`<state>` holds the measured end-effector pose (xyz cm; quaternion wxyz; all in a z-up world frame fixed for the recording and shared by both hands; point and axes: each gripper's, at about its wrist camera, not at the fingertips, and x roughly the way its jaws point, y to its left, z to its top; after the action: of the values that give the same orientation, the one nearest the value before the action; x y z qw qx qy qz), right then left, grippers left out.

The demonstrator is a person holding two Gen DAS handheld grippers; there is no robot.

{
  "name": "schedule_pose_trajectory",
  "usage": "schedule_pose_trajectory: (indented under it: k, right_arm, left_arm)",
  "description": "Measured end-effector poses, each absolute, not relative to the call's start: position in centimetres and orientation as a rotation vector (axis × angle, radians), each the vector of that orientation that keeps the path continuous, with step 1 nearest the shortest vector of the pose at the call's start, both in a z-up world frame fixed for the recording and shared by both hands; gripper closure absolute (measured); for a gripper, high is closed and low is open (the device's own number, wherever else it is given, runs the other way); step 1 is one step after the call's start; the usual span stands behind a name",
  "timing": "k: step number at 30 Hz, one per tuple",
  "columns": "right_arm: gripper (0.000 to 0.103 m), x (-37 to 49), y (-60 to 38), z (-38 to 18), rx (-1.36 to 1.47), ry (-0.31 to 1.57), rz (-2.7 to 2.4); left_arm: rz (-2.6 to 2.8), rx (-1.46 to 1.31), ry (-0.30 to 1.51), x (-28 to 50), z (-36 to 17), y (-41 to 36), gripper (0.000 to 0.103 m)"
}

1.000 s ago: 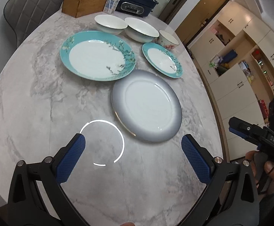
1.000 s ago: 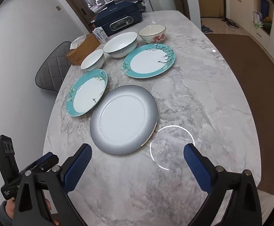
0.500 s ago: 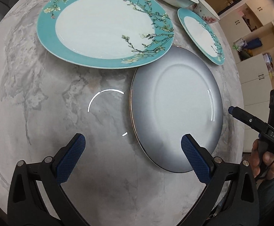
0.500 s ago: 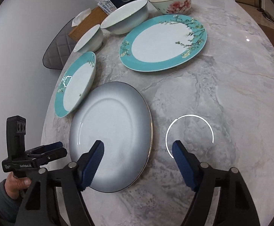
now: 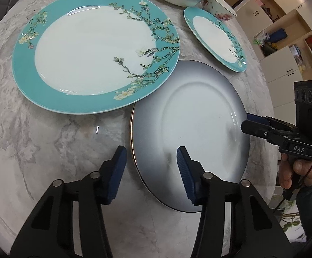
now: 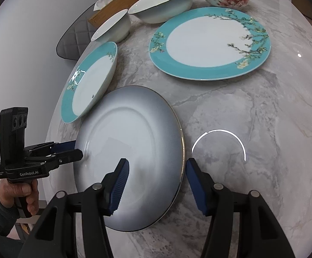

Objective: Organize plates and bowls
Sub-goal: 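Reach the left gripper to the grey-rimmed plate's rim and close on it, then lift the grey-rimmed plate with the left gripper and carry it toward the table edge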

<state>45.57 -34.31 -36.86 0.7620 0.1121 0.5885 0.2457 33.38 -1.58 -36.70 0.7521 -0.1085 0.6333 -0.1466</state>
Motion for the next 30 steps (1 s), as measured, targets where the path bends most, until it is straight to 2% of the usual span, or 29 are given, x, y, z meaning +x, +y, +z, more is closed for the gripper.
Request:
schedule_pose_trajectory:
  k: [2, 4, 6, 8, 17, 30]
  right_arm:
    - [0.046, 45.6, -33.9, -36.9, 0.219, 1.275, 0.54]
    - [0.049, 45.4, -33.9, -36.8, 0.214, 1.272, 0.541]
    - [0.057, 45.4, -34.1, -36.8, 0.212, 1.275, 0.531]
    - [0.078, 45.5, -34.6, -36.9, 0.205, 1.284, 0.51]
    - [0.08, 46.2, -35.4, -36.9, 0.192, 1.347, 0.492]
    - [0.083, 46.5, -36.3, -37.3, 0.262, 1.409, 0.483]
  left_arm:
    - [-0.321, -0.226, 1.396, 33.2, -36.6, -1.6, 0.069]
    - [-0.316, -0.221, 1.401, 32.6, -36.4, -1.4, 0.069]
    - [-0.309, -0.238, 1.406, 32.2, -36.3, -0.9, 0.076]
    - [-0.297, -0.252, 1.411, 32.4, -36.4, -0.7, 0.079]
    - [-0.274, -0.244, 1.427, 32.1, -36.1, -0.5, 0.079]
    - [-0.262, -0.331, 1.445, 32.0, -35.9, 0.5, 0.085]
